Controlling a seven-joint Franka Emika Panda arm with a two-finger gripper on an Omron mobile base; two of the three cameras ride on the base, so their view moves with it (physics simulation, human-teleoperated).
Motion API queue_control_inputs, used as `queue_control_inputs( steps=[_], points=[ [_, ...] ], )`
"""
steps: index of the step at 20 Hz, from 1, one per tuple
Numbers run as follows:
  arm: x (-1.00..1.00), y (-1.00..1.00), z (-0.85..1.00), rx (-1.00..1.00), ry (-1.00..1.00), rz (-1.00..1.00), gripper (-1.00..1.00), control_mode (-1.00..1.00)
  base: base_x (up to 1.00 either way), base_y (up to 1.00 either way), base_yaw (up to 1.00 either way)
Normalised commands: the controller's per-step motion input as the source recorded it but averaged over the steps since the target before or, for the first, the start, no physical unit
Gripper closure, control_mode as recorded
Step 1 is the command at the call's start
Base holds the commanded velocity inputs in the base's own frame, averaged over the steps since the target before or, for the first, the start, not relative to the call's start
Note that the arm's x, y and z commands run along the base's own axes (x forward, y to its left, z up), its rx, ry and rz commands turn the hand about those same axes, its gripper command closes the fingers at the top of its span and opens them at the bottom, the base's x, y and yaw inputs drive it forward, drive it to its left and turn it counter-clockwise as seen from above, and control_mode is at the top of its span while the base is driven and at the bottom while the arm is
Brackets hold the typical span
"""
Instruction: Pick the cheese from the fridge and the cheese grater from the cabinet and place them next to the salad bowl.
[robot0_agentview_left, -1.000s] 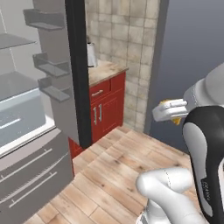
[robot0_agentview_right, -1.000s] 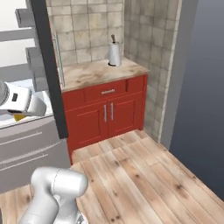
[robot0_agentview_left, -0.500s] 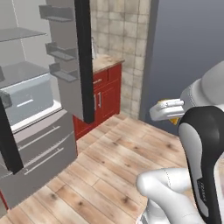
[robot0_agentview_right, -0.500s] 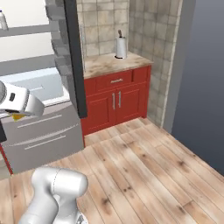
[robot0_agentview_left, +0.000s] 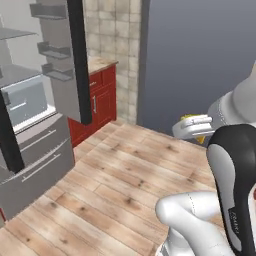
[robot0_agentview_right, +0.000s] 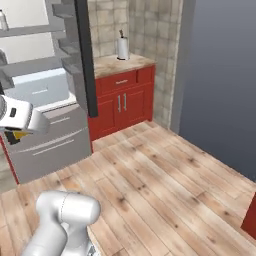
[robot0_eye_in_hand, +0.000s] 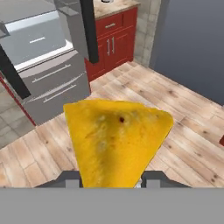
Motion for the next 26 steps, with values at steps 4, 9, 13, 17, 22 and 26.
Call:
queue_control_inputs(
  steps=[4, 9, 13, 17, 22, 26],
  points=[
    [0.00, 0.00, 0.00, 0.00, 0.00, 0.00, 1.00, 1.00, -0.40, 0.00, -0.78],
    [0.00, 0.00, 0.00, 0.00, 0.00, 0.00, 1.00, 1.00, -0.07, 0.01, -0.95],
    [0.00, 0.00, 0.00, 0.00, 0.00, 0.00, 1.00, 1.00, 0.00, 0.00, -0.98],
    [0.00, 0.00, 0.00, 0.00, 0.00, 0.00, 1.00, 1.00, 0.01, 0.00, -0.95],
    [0.00, 0.00, 0.00, 0.00, 0.00, 0.00, 1.00, 1.00, 0.03, 0.00, -0.92],
    [0.00, 0.00, 0.00, 0.00, 0.00, 0.00, 1.00, 1.00, 0.20, 0.02, -0.86]
  ],
)
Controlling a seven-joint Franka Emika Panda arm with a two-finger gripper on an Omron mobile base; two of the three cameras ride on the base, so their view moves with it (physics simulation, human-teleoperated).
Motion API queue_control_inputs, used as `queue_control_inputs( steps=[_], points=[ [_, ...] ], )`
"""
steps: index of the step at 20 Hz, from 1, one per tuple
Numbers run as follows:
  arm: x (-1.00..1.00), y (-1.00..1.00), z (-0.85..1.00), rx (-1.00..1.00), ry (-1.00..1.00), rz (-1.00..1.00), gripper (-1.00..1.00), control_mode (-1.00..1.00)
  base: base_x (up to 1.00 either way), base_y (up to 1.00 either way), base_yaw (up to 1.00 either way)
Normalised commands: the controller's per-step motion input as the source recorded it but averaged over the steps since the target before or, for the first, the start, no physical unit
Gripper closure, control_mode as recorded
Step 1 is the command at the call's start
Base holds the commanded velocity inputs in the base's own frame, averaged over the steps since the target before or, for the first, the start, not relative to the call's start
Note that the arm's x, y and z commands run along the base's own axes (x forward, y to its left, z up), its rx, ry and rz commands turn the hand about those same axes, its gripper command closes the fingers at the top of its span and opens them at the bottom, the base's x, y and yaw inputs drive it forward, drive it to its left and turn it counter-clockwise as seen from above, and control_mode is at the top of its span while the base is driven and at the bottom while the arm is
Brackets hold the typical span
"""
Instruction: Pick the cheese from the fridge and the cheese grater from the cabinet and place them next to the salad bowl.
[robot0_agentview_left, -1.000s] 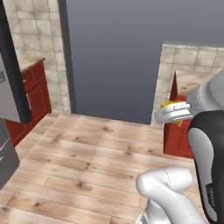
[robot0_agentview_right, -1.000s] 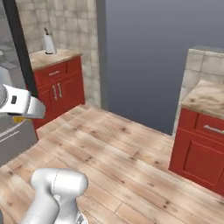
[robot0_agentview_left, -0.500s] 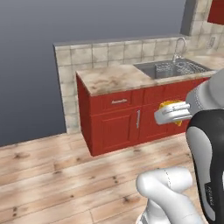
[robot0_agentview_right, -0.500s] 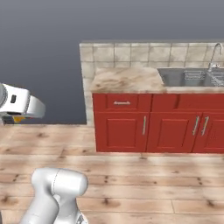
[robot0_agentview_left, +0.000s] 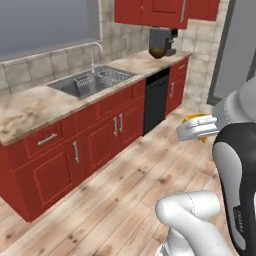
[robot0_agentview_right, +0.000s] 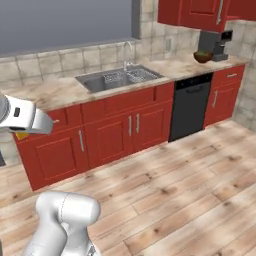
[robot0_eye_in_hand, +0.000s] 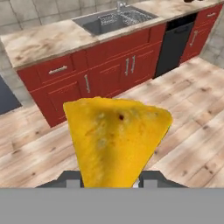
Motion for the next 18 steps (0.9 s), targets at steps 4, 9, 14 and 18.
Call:
queue_control_inputs(
  steps=[4, 9, 14, 18],
  points=[
    [0.00, 0.00, 0.00, 0.00, 0.00, 0.00, 1.00, 1.00, 0.53, 0.00, -0.74],
    [0.00, 0.00, 0.00, 0.00, 0.00, 0.00, 1.00, 1.00, 0.77, 0.01, -0.42],
    [0.00, 0.00, 0.00, 0.00, 0.00, 0.00, 1.00, 1.00, 1.00, 0.00, -0.07],
    [0.00, 0.00, 0.00, 0.00, 0.00, 0.00, 1.00, 1.00, 1.00, 0.00, -0.06]
  ],
)
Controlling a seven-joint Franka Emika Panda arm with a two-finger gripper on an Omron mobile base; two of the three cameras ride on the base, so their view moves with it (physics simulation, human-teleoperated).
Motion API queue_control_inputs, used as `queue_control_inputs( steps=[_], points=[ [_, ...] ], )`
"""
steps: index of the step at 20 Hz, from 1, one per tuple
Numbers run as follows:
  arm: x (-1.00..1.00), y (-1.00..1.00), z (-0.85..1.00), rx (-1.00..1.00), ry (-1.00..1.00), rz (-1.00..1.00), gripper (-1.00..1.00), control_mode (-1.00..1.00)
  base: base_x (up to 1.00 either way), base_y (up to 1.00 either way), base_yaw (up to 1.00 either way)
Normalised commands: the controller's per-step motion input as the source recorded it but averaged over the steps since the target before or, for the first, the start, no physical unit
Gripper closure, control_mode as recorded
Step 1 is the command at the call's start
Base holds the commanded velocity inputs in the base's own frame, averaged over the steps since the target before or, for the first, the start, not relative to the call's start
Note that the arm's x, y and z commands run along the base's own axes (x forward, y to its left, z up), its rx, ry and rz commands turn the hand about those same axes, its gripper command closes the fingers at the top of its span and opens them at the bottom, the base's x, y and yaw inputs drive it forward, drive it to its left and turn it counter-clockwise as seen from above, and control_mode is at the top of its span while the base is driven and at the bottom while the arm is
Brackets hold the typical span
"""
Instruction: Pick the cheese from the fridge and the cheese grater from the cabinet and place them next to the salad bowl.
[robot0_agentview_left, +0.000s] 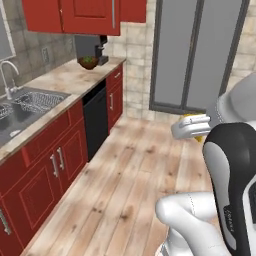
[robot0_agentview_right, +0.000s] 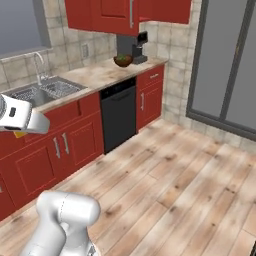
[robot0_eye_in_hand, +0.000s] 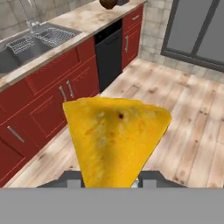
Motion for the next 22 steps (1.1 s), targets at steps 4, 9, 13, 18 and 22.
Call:
queue_control_inputs(
  steps=[4, 9, 13, 18, 22],
  points=[
    [0.00, 0.00, 0.00, 0.00, 0.00, 0.00, 1.00, 1.00, 1.00, 0.00, -0.03],
    [0.00, 0.00, 0.00, 0.00, 0.00, 0.00, 1.00, 1.00, 1.00, -0.03, -0.01],
    [0.00, 0.00, 0.00, 0.00, 0.00, 0.00, 1.00, 1.00, 1.00, -0.20, 0.00],
    [0.00, 0.00, 0.00, 0.00, 0.00, 0.00, 1.00, 1.00, 1.00, -0.29, 0.06],
    [0.00, 0.00, 0.00, 0.00, 0.00, 0.00, 1.00, 1.00, 1.00, -0.42, 0.12]
  ],
)
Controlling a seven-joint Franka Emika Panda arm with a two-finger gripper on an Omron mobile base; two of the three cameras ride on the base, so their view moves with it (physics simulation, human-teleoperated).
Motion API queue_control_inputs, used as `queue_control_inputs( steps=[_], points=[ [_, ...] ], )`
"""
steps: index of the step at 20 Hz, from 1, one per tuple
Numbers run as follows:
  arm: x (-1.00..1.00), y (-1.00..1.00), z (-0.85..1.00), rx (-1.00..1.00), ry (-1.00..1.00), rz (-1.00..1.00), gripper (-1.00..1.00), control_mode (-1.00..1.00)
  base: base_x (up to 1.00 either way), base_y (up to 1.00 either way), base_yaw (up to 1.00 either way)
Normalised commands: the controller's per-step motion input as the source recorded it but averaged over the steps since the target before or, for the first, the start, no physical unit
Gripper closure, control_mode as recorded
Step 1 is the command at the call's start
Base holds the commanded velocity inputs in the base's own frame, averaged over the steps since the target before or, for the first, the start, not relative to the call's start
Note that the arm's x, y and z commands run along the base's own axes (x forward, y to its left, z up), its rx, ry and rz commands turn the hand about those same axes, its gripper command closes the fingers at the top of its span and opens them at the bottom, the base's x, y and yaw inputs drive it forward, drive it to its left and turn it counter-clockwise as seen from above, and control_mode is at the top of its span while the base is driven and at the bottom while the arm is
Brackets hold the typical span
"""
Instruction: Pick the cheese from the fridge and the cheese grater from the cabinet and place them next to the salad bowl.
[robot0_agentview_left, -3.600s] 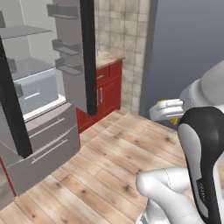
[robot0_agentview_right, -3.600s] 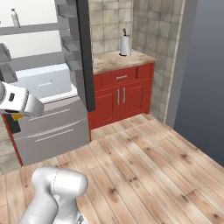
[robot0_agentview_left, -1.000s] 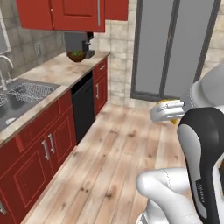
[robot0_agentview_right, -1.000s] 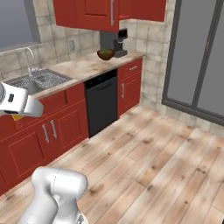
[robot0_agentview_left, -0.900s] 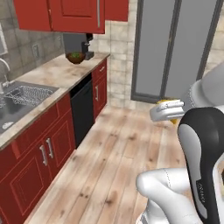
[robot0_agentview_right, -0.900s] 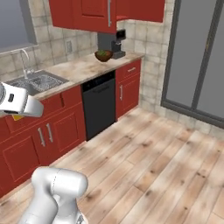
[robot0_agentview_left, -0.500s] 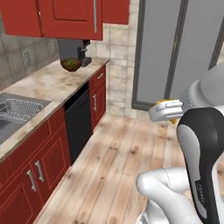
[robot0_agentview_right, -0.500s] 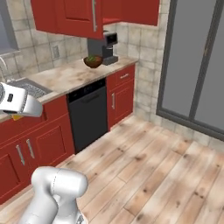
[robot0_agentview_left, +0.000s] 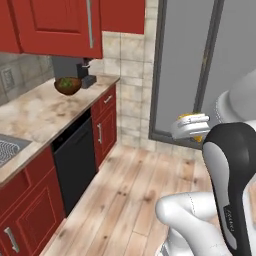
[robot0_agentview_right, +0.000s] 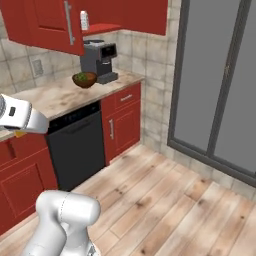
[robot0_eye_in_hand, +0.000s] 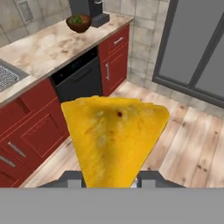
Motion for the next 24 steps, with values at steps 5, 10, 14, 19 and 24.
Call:
queue_control_inputs(
  steps=[5, 10, 14, 19, 24],
  points=[
    [0.00, 0.00, 0.00, 0.00, 0.00, 0.00, 1.00, 1.00, 1.00, -0.40, 0.16],
    [0.00, 0.00, 0.00, 0.00, 0.00, 0.00, 1.00, 1.00, 1.00, -0.31, 0.15],
    [0.00, 0.00, 0.00, 0.00, 0.00, 0.00, 1.00, 1.00, 1.00, -0.29, 0.15],
    [0.00, 0.00, 0.00, 0.00, 0.00, 0.00, 1.00, 1.00, 1.00, -0.08, 0.31],
    [0.00, 0.00, 0.00, 0.00, 0.00, 0.00, 1.00, 1.00, 1.00, 0.00, 0.45]
  ],
)
